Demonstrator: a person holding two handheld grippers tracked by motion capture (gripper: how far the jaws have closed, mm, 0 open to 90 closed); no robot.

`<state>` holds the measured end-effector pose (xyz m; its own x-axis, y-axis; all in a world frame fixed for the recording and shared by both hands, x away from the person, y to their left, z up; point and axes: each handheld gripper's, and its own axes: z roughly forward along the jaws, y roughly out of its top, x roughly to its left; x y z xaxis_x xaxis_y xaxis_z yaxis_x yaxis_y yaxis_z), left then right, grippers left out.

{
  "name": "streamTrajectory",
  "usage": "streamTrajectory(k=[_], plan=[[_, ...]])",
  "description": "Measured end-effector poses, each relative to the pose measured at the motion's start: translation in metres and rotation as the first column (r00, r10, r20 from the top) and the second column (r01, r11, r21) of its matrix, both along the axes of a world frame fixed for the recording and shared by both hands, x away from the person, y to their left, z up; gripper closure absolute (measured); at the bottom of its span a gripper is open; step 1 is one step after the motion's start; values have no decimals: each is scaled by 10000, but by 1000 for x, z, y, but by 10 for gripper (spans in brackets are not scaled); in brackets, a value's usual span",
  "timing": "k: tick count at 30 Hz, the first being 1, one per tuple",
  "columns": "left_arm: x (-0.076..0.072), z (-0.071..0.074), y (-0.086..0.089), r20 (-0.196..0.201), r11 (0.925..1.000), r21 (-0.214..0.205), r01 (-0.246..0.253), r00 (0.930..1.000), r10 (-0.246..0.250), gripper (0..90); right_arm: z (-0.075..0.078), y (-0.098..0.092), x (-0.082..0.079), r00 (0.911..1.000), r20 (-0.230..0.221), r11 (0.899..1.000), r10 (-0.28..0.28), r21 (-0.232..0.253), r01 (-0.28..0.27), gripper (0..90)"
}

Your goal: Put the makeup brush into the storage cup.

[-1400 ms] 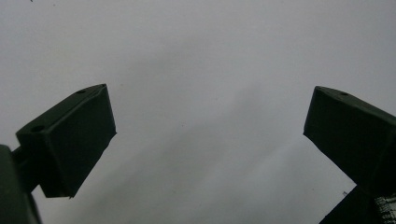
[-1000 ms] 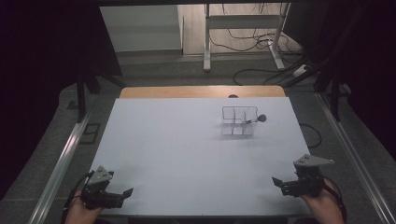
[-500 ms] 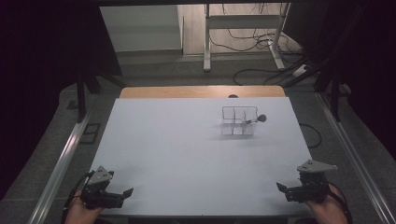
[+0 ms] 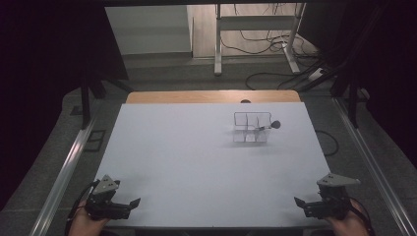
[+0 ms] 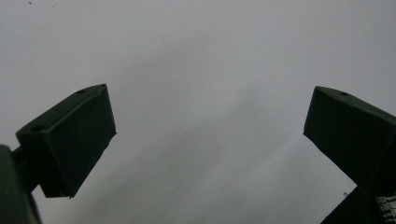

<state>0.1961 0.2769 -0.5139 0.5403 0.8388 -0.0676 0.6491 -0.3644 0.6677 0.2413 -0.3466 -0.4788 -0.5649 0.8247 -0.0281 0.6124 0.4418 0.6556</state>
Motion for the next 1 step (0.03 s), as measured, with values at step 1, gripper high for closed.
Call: streamTrajectory(k=[1], plan=[[0,0,0,1,10000,1,-2,10000,2,21,0,0,0,10000,-9,10000,12,-38,-12,0]])
